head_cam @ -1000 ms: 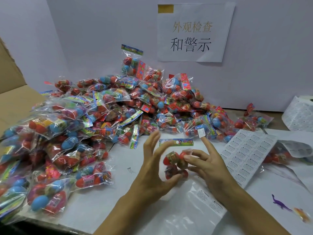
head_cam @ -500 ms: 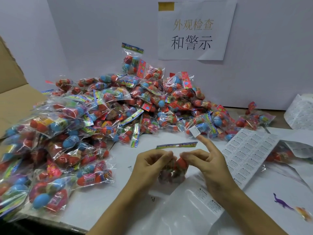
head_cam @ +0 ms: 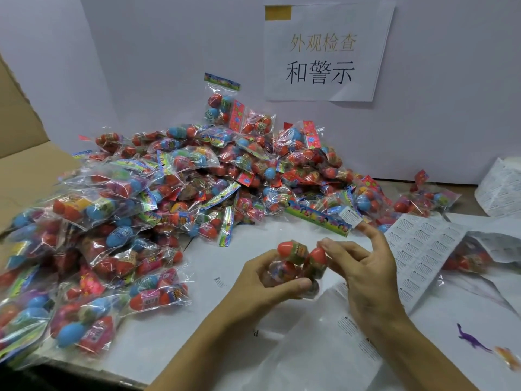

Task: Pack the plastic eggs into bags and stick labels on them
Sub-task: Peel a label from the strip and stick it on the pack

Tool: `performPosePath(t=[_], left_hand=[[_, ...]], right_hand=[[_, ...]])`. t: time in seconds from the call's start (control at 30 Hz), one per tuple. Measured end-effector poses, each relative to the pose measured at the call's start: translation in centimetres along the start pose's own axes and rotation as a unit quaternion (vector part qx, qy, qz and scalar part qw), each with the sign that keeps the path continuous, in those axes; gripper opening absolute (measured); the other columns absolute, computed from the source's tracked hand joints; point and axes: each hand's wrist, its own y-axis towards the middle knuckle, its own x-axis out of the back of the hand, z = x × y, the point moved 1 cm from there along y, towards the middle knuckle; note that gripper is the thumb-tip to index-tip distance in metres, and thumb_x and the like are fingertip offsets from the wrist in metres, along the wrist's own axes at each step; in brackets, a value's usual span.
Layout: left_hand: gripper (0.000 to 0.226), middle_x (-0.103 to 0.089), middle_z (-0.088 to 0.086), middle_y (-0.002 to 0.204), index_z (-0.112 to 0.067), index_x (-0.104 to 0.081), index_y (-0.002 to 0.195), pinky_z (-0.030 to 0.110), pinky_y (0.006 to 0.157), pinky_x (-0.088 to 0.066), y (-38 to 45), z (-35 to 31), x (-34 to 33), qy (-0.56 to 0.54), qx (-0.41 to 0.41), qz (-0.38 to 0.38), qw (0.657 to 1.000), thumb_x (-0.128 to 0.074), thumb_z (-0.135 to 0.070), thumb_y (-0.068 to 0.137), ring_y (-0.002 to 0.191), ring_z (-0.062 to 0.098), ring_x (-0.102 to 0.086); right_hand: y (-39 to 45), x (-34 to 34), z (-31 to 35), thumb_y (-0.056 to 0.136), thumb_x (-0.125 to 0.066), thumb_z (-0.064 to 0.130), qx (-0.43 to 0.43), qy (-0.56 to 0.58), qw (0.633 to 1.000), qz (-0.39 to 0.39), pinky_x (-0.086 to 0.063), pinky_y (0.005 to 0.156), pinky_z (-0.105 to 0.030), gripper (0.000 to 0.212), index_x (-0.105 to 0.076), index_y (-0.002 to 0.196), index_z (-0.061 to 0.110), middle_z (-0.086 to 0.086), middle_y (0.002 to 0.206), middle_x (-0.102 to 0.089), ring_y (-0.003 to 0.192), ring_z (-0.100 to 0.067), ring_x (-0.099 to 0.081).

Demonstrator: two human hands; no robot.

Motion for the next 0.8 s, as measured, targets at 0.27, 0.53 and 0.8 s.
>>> performPosePath(t=[0.27,0.53,0.8], left_hand=[[0.031,-0.076,0.019,0.106,-0.014,-0.078,0.108,0.036,0.080,-0.061,0.8,0.3,0.7,-0.160,0.061,-0.092,0.981,-0.077,-0.014,0.077,0.098,0.034,-0.075],[0.042,-0.074,0.023,0.112,-0.005,-0.067,0.120,0.035,0.080,-0.062,1.2,0.2,0.9,-0.245,0.071,-0.111,0.960,-0.068,-0.017,0.080,0.102,0.034,-0.074],[0.041,-0.076,0.018,0.110,-0.007,-0.065,0.121,0.031,0.081,-0.061,1.1,0.7,0.9,-0.215,0.075,-0.093,0.969,-0.067,-0.016,0.081,0.102,0.031,-0.075]], right_hand=[[0.0,0.3,0.7,0.083,-0.066,0.038,0.014,0.018,1.000,0.007,-0.062,0.077,-0.030,0.036,-0.060,0.116,0.026,0.002,0.109,-0.076,0.106,-0.010,-0.071],[-0.6,0.4,-0.2,0.077,-0.070,0.038,0.049,-0.179,0.977,0.104,-0.052,0.082,-0.021,0.022,-0.077,0.078,0.017,0.019,0.113,-0.062,0.106,-0.008,-0.065],[-1.3,-0.3,-0.6,0.075,-0.069,0.047,0.063,-0.262,0.954,0.131,-0.053,0.083,-0.026,0.023,-0.074,0.076,0.025,0.024,0.108,-0.055,0.093,-0.010,-0.066]])
